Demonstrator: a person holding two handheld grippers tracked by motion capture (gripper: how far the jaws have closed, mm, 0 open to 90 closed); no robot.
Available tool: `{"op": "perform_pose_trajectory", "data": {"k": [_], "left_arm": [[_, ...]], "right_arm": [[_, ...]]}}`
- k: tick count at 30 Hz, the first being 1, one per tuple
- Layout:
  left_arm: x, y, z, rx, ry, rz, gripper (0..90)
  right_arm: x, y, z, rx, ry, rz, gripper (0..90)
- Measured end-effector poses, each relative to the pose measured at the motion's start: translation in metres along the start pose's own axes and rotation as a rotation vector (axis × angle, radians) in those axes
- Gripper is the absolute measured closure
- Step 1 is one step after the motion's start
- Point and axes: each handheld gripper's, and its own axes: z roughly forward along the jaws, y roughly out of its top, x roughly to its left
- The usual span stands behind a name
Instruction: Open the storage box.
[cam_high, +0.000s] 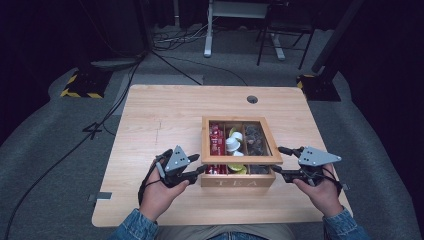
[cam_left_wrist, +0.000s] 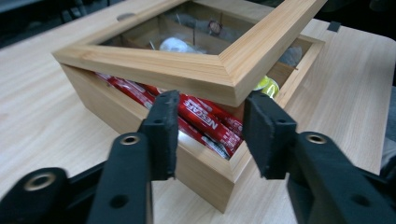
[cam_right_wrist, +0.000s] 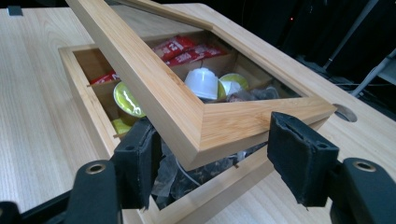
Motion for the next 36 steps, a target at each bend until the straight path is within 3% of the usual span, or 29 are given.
{"op": "perform_pose_trajectory", "data": {"k": [5, 13, 18, 24, 28, 36], "left_arm": [[0.003, -0.005, -0.01, 0.005, 0.038, 0.0, 51.4], [0.009, -0.02, -0.02, 0.057, 0.078, 0.021, 47.8], [0.018, -0.03, -0.023, 0.075, 0.101, -0.005, 46.4], [0.022, -0.034, -0.02, 0.09, 0.1, 0.01, 45.9], [0.027, -0.036, -0.02, 0.089, 0.104, -0.006, 45.4], [0.039, -0.039, -0.017, 0.09, 0.113, -0.039, 45.0]], "right_arm": [[-0.004, 0.007, -0.002, -0.023, 0.0, -0.008, 37.1], [-0.02, 0.029, -0.005, -0.064, -0.006, -0.027, 37.2], [-0.027, 0.038, -0.004, -0.061, 0.002, -0.038, 40.0], [-0.032, 0.045, -0.001, -0.075, 0.0, -0.037, 42.6], [-0.037, 0.053, 0.001, -0.089, -0.005, -0.03, 48.4], [-0.05, 0.067, 0.003, -0.104, -0.007, -0.012, 50.4]]}}
